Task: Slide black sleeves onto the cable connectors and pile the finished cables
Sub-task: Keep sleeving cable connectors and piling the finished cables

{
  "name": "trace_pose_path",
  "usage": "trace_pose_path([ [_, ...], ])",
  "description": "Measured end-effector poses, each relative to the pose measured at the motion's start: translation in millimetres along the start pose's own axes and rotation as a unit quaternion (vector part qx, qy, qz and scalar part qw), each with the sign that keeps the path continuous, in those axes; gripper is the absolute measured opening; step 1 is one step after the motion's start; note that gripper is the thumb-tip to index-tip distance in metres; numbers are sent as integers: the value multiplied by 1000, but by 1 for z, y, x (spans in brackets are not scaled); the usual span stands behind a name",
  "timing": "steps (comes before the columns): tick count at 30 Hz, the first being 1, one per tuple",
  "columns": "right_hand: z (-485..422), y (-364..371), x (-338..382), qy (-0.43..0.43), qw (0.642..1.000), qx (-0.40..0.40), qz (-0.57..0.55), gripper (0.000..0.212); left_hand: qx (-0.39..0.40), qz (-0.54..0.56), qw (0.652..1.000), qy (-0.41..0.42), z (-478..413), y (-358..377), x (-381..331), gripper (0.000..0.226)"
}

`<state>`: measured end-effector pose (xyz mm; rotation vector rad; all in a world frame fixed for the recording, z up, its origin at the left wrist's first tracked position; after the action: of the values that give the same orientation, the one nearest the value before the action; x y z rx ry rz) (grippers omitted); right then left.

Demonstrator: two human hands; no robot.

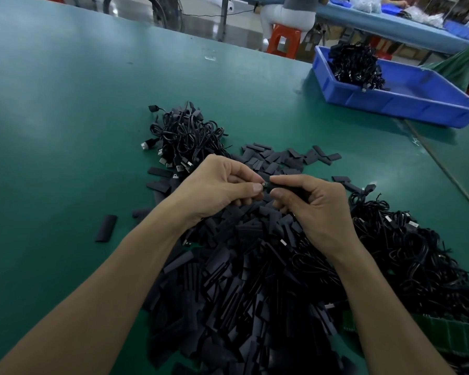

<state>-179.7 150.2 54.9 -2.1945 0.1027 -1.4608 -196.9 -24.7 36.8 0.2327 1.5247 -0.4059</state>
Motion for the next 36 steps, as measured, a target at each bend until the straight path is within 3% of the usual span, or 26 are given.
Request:
trace_pose_path([
  [12, -4, 3, 1, 20, 1000, 3, 6, 28, -3, -81, 996, 28, -1, 2, -1, 7],
  [16, 2, -3, -2, 42, 993, -110, 14, 37, -8, -48, 998, 35, -2, 2, 0, 11],
  [18, 5, -4, -4, 53, 982, -179, -1, 30, -11, -41, 998, 37, -2, 3, 0, 13],
  [22, 6, 7, -4, 51, 970, -233, -53, 27, -32, -47, 997, 56, -2, 6, -2, 14],
  [29, 8, 27, -2, 45, 967, -224, -115, 37, -71, -44, 993, 89, 2, 7, -7, 11],
  [36, -1, 26, 0, 31, 968, -196, -150, 32, -85, -31, 991, 96, 3, 11, -13, 10],
])
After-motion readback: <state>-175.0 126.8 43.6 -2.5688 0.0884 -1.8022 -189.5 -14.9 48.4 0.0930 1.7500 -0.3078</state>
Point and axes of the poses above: each hand's wrist, its own z-axis away from the middle knuckle, its own y-axis out of the palm, x = y × z, the point moved 5 cm from there along -z, towards the middle knuckle, and after that the axes turned 8 degrees about x, right-handed, at the moved point
